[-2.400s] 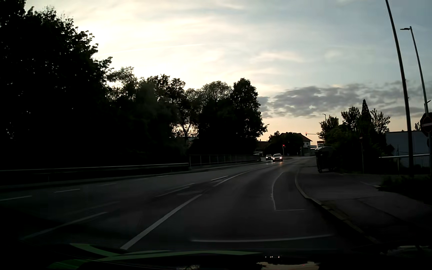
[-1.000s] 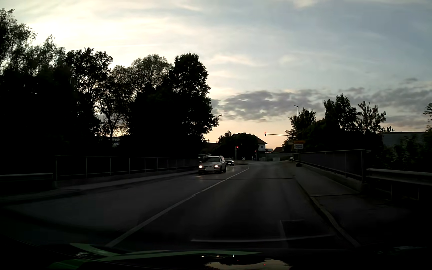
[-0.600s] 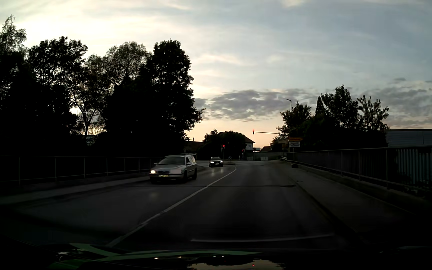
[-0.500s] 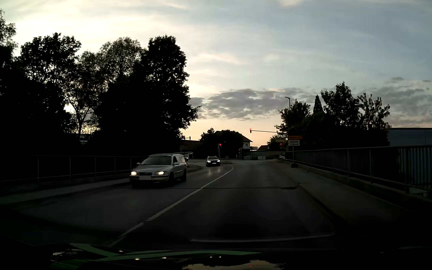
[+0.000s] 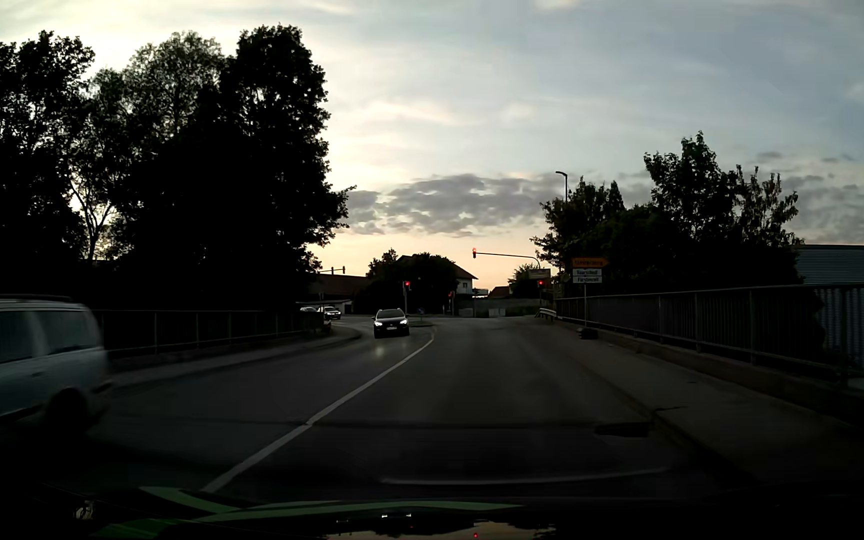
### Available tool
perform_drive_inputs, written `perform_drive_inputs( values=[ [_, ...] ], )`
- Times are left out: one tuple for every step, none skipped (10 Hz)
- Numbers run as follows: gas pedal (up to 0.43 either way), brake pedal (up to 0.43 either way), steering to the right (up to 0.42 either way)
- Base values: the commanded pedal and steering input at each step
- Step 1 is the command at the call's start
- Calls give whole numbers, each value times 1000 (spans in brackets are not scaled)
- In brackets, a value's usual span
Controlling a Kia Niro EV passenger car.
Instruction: Follow the waypoints while adhering to traffic rules and regulations
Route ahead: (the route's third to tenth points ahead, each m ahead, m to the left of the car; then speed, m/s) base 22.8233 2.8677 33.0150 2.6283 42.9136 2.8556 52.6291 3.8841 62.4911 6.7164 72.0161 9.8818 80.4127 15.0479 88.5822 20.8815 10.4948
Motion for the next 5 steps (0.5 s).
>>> perform_drive_inputs(
  values=[
    [0, 0, 29],
    [0, 0, 26],
    [0, 0, 24],
    [0, 0, 22],
    [0, 0, 18]
  ],
)
